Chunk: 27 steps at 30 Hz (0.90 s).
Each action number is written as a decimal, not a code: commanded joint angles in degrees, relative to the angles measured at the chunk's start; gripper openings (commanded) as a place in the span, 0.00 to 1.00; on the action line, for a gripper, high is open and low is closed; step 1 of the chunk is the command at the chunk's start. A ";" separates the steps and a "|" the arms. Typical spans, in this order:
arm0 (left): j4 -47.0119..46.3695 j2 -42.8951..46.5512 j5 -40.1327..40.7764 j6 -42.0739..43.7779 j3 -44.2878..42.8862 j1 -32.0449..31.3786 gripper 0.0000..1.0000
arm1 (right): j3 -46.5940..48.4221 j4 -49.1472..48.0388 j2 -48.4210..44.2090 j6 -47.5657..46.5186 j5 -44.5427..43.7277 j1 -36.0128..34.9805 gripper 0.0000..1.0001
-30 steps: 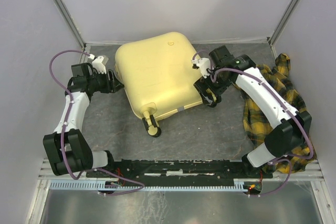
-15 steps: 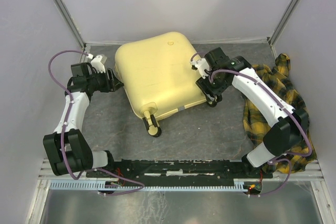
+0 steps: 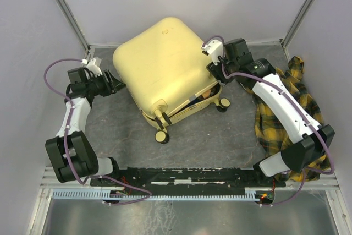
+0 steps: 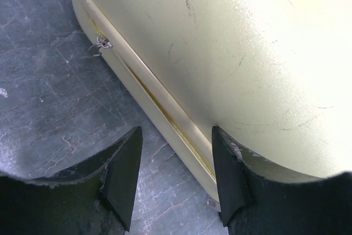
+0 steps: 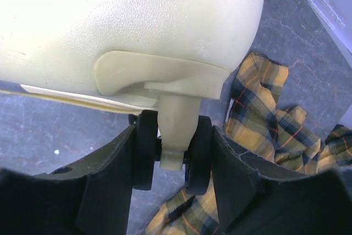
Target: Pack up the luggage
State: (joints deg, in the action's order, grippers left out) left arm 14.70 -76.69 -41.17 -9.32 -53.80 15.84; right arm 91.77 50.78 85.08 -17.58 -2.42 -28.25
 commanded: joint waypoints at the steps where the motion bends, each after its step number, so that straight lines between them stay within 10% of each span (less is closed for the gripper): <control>1: -3.38 0.85 -1.98 -2.09 0.42 0.40 0.60 | -5.41 -13.40 0.53 -4.01 4.15 2.58 0.01; 10: 0.36 3.33 -5.94 0.83 6.66 -0.09 0.60 | -11.06 -14.19 4.37 -1.01 11.58 9.94 0.02; 15: 0.27 5.27 -5.84 0.96 8.44 -0.11 0.63 | -8.56 -8.99 2.38 1.14 15.91 10.87 0.73; 18: -0.62 5.13 -5.58 -0.74 8.54 -0.10 0.64 | -10.70 -8.64 -1.66 2.19 17.00 12.73 0.97; 27: -6.49 4.18 -6.89 -6.70 11.74 -0.06 0.64 | -33.49 -20.57 -23.51 8.04 21.25 15.04 0.97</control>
State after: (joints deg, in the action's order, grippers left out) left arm 13.08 -73.36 -45.84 -11.77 -43.29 15.88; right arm 65.45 36.60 70.24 -13.19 13.50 -13.17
